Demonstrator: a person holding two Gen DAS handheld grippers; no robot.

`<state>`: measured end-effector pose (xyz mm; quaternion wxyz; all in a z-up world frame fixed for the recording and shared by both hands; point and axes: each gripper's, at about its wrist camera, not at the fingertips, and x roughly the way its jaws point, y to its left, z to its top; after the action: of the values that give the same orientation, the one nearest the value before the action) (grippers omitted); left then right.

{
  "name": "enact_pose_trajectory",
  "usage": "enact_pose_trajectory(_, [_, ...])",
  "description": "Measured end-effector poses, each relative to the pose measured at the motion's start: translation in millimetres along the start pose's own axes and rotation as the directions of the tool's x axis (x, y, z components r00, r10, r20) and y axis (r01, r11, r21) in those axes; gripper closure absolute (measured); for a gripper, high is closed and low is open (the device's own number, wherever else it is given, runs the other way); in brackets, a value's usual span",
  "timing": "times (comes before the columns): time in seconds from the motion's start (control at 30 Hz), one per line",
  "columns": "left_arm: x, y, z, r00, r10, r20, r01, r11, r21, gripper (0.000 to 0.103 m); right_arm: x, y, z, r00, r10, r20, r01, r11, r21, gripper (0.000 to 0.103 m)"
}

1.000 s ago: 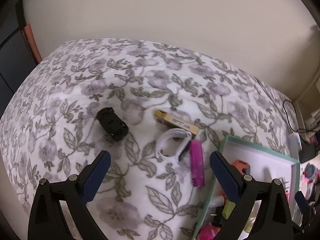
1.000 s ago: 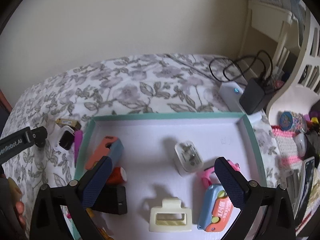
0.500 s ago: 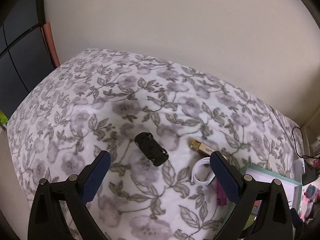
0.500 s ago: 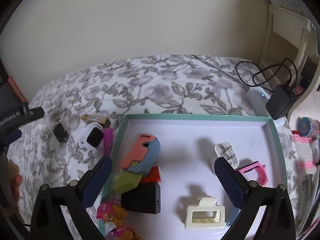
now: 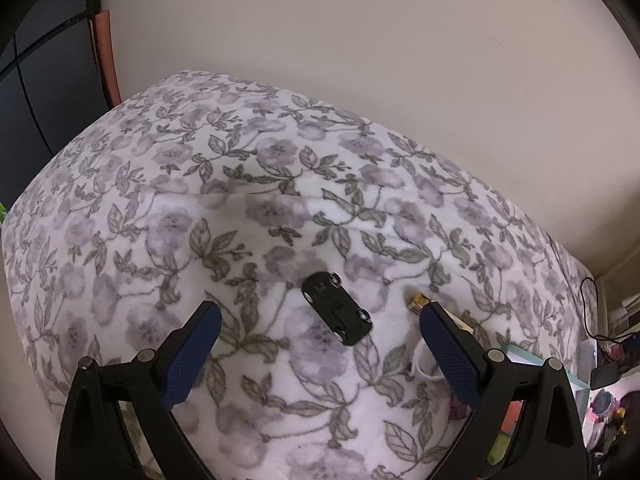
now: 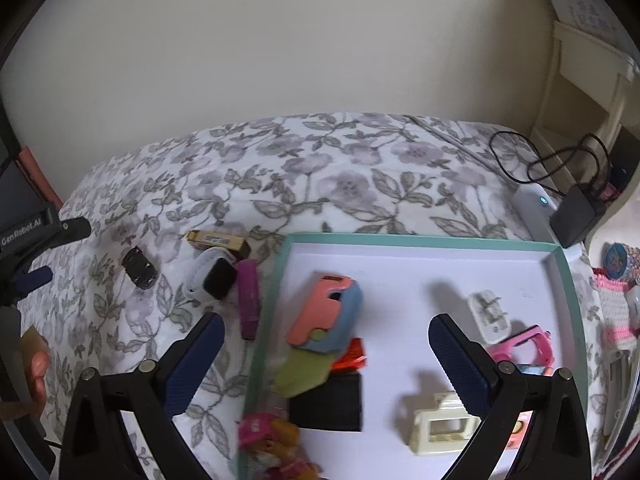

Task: Organize rigid objects
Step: 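Lift both open tools out of the tray back toward the pile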

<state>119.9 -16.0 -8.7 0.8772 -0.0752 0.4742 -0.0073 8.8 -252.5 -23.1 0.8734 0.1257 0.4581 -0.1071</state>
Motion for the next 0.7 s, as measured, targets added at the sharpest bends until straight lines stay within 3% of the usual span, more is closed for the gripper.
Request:
enact_pose_trajectory(0.27, [13, 29, 15, 0.997, -0.068, -0.046, 0.066, 0.996, -0.059, 0.004, 5, 19, 11, 1.0, 0.029, 0.007, -0.029, 0.999, 0.018, 0.0])
enact_pose_trajectory(0.7, [53, 22, 26, 0.987, -0.07, -0.147, 0.076, 0.996, 0.035, 0.004, 37, 63, 31, 0.998, 0.054, -0.037, -0.055, 0.997, -0.049, 0.0])
